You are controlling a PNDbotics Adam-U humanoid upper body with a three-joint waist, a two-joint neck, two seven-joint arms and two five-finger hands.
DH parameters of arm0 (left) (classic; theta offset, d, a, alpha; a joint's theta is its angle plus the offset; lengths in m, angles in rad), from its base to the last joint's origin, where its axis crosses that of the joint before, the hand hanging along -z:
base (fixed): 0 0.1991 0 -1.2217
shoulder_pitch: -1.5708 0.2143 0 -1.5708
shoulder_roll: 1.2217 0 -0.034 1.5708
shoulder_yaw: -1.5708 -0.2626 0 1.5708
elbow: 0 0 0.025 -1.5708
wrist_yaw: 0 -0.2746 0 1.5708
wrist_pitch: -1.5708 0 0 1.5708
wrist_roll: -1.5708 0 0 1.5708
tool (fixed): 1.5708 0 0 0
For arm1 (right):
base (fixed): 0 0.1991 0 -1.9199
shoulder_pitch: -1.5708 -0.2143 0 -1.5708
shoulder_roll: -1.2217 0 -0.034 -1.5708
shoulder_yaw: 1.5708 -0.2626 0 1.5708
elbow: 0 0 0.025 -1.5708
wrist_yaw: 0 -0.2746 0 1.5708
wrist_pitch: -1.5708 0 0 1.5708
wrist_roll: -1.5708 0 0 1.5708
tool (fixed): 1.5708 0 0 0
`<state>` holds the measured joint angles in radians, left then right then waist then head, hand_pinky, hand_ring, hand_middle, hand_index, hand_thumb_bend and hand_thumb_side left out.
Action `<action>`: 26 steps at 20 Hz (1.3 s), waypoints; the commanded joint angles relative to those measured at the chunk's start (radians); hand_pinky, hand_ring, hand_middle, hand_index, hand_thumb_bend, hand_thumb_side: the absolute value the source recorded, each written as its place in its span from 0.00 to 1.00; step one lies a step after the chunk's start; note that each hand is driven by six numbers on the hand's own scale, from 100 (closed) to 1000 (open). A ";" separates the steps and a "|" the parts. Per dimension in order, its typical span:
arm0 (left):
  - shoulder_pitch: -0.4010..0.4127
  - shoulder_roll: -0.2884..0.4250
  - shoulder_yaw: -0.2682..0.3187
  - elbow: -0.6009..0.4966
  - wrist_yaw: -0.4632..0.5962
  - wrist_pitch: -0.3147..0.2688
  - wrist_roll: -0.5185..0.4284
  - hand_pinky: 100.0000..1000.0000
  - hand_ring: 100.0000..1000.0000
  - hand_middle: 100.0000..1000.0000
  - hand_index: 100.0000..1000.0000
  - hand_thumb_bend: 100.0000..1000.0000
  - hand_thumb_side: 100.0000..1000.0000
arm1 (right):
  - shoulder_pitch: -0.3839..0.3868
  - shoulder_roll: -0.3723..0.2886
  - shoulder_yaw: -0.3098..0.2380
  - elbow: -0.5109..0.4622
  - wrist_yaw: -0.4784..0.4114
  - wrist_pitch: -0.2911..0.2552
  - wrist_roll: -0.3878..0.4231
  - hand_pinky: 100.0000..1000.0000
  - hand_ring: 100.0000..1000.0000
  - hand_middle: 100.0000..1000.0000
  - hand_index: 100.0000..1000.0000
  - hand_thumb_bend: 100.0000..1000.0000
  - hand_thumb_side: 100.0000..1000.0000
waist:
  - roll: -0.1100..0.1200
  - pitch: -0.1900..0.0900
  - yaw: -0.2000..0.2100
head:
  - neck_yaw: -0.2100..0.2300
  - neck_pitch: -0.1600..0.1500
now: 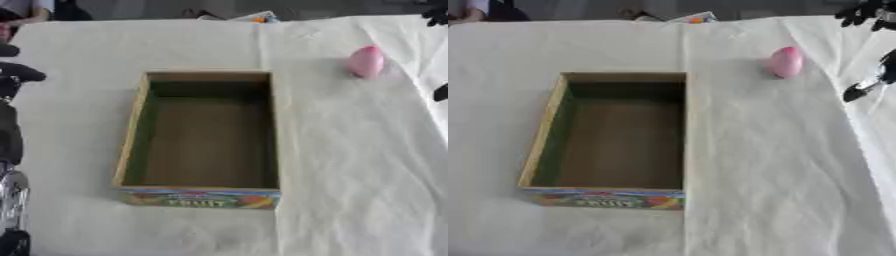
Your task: Pick up objects on the table and place them in the box.
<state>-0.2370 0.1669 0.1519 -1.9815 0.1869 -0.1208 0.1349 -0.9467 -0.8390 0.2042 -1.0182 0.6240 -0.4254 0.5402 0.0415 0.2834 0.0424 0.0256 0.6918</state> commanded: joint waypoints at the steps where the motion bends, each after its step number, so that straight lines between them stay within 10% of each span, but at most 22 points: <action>1: -0.003 0.019 -0.003 -0.010 0.000 -0.002 -0.005 0.50 0.42 0.52 0.70 0.00 0.91 | -0.042 0.007 -0.021 0.024 -0.007 -0.018 0.053 0.71 0.86 0.83 1.00 0.95 0.37 | -0.001 -0.013 -0.001 | -0.005 -0.014; 10: -0.006 0.015 -0.007 -0.009 0.001 -0.002 -0.011 0.50 0.42 0.52 0.70 0.00 0.91 | -0.088 0.060 -0.035 0.035 -0.025 0.011 0.131 0.70 0.85 0.84 1.00 0.95 0.38 | 0.003 0.000 0.006 | -0.021 -0.030; 26: -0.021 0.012 -0.018 -0.009 0.006 -0.003 -0.028 0.50 0.42 0.52 0.70 0.00 0.92 | -0.153 0.156 -0.094 0.179 0.151 0.058 -0.033 0.69 0.84 0.82 0.97 0.90 0.47 | 0.014 0.042 0.028 | -0.053 -0.067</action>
<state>-0.2480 0.1666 0.1354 -1.9766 0.1912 -0.1229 0.1107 -1.0745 -0.6656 0.1244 -0.8386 0.7609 -0.3726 0.5228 0.0588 0.3453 0.0692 -0.0235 0.6376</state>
